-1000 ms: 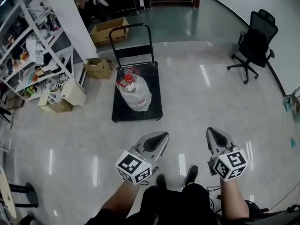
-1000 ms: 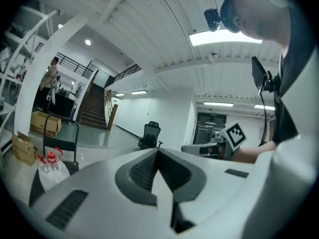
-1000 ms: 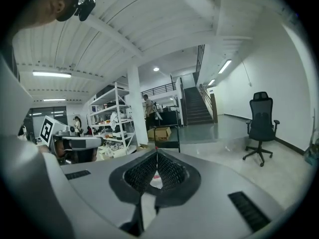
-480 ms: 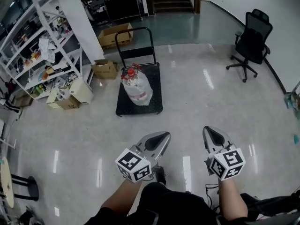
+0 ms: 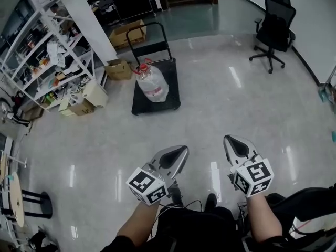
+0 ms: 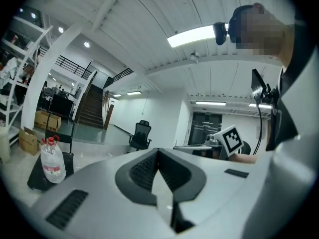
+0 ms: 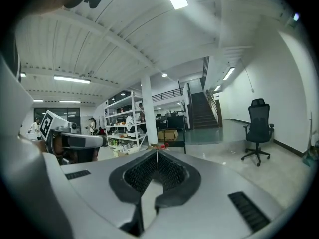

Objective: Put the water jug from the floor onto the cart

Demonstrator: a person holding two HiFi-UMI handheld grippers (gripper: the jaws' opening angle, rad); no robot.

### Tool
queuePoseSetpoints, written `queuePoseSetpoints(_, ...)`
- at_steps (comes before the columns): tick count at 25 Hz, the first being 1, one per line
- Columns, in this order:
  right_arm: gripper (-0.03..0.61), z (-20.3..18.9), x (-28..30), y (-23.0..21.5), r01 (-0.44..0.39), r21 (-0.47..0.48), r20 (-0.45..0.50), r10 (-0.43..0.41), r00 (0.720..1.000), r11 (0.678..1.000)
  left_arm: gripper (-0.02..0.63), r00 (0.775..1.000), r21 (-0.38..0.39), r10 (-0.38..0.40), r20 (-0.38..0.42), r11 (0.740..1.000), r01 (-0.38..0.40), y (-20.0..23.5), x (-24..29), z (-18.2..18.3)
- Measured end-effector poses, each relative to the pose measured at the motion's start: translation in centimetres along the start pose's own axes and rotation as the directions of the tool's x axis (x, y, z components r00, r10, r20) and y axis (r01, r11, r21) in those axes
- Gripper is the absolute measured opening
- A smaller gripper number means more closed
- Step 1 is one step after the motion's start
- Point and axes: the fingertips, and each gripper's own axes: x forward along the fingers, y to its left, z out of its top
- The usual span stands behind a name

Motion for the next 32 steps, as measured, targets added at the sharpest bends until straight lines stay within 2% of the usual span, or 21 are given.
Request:
queuePoseSetpoints(4, 0.002, 0.1, -1.3, 3.6, 0.018, -0.011, 0.018, -0.018, 1.000, 1.000, 0.002, 1.000, 0.009, 0.010, 0.002, 1.000, -0.010, -0.5, -4.5, -0.1)
queuePoseSetpoints(10, 0.002, -2.6, -3.0, 10.4, 0.072, 0.020, 0.007, -0.072, 0.997, 0.997, 0.002, 0.999, 0.024, -0.049, 0.014, 0.999, 0.049, -1.8, -12.3, -2.1)
queuePoseSetpoints(13, 0.002, -3.0, -3.3, 15.5, 0.078, 0.043, 0.030, -0.079, 0.996, 0.996, 0.002, 0.996, 0.028, -0.085, -0.005, 0.996, 0.085, -1.0, -17.0, -2.8)
queuePoseSetpoints(17, 0.002, -3.3, -4.1, 20.4, 0.096, 0.033, 0.034, -0.097, 0.995, 0.995, 0.002, 0.997, 0.026, -0.079, -0.015, 0.997, 0.079, 0.5, -21.6, -3.4)
queuePoseSetpoints(21, 0.002, -3.6, -5.6, 21.5, 0.119, 0.031, 0.019, -0.120, 0.993, 0.992, 0.002, 0.998, 0.027, -0.055, 0.003, 0.998, 0.055, -0.1, -23.3, -3.1)
queuePoseSetpoints(27, 0.002, -1.7, -7.7, 21.8, 0.105, -0.018, 0.038, -0.105, 0.994, 0.994, 0.002, 0.999, 0.029, -0.027, 0.036, 0.999, 0.026, -1.9, -23.9, -1.6)
queuePoseSetpoints(32, 0.000, -0.2, -10.2, 20.0, 0.100, -0.007, 0.061, -0.099, 0.993, 0.995, 0.002, 0.998, 0.076, -0.052, 0.048, 0.996, 0.048, -5.7, -22.5, -0.1)
